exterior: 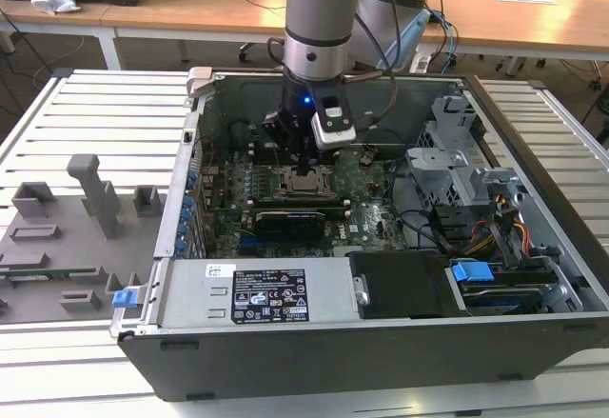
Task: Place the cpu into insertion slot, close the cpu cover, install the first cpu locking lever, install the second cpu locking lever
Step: 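Close the cpu cover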
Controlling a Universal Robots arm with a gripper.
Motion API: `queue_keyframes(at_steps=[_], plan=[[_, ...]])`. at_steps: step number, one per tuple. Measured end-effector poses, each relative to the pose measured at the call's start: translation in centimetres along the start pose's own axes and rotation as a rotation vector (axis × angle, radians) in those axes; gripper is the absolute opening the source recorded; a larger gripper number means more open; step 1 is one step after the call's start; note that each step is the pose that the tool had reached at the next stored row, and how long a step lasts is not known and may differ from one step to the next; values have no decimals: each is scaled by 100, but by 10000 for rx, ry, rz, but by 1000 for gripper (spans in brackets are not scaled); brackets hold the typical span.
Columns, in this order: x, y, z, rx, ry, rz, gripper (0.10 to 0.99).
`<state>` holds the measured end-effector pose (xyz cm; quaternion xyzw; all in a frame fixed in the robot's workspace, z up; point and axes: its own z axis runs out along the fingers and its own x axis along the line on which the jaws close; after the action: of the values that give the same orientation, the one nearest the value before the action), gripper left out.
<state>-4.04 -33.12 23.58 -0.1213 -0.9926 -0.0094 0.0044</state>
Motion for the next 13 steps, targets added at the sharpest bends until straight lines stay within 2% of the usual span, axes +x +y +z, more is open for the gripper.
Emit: queue_keyframes(at_steps=[4,7,13], plan=[[-1,0,12,-1,3,-927,106],[-1,0,25,-26,-148,-1615,106],[0,-1,42,-73,-424,-2270,106]])
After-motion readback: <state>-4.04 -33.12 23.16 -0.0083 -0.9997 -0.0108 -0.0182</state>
